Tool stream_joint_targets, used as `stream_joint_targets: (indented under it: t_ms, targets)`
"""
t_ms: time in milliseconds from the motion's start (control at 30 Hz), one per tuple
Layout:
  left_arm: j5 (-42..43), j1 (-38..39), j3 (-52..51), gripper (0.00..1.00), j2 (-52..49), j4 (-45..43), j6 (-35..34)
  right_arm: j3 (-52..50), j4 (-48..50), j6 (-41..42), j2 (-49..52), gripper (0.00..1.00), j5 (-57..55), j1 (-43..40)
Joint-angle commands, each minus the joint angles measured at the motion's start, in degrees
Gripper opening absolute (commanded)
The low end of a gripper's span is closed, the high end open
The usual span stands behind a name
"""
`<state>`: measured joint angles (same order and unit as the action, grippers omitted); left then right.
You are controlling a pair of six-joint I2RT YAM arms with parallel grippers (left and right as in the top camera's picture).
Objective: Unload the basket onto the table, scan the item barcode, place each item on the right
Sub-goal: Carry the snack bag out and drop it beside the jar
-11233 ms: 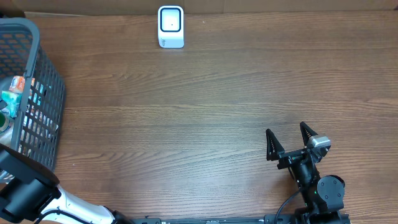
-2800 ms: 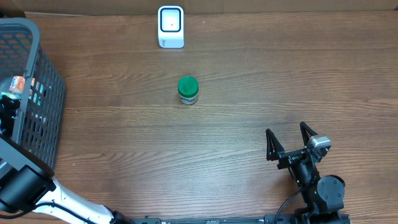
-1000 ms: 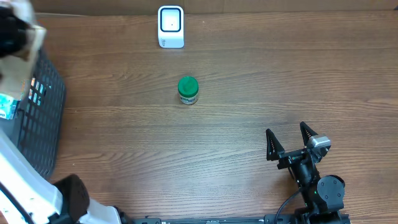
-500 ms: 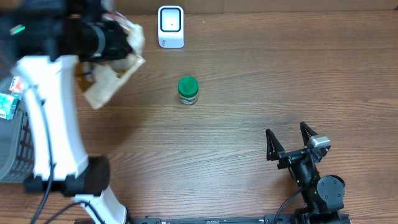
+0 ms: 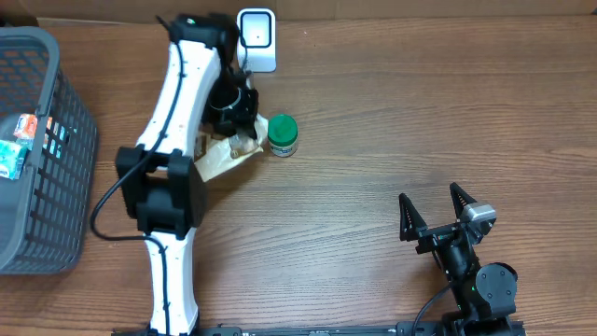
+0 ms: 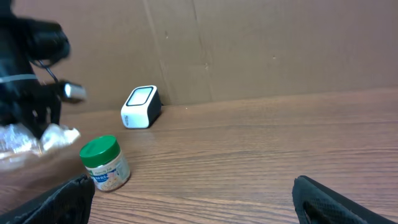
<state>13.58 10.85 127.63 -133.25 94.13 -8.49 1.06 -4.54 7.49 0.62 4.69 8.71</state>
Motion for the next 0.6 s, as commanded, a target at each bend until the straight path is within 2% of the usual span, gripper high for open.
stream_joint_targets:
  t_ms: [0, 33, 67, 100, 367, 567]
  targets:
    - [-1.14, 0.68, -0.63, 0.29, -1.38, 0.07, -0.96, -0.61, 0.2, 0.13, -0.46, 1.0, 0.31, -0.07]
    - [-1.18, 0.81, -0.94, 0.4, -1.42, -0.07, -0.96, -0.61, 0.2, 0.13, -0.46, 1.0, 0.31, -0.07]
    - [-1.44, 0.81, -0.94, 0.62, -1.42, -0.04, -0.96, -0.61, 0.2, 0.13, -0.46, 1.0, 0.31, -0.07]
    - [-1.62, 0.81, -0.92, 0.99, -1.4, -0.02, -0.96, -0.61, 0.2, 0.13, -0.46, 1.0, 0.31, -0.07]
    - [-1.73, 0.79, 1.09, 1.0, -1.18, 1.55, -0.94, -0.61, 0.2, 0.13, -0.46, 1.0, 0.28, -0.07]
    - [-1.51, 0.79, 8.52, 1.0, 3.39, 2.71, -0.96, -0.61, 0.2, 0.13, -0.46, 1.0, 0.31, -0.07]
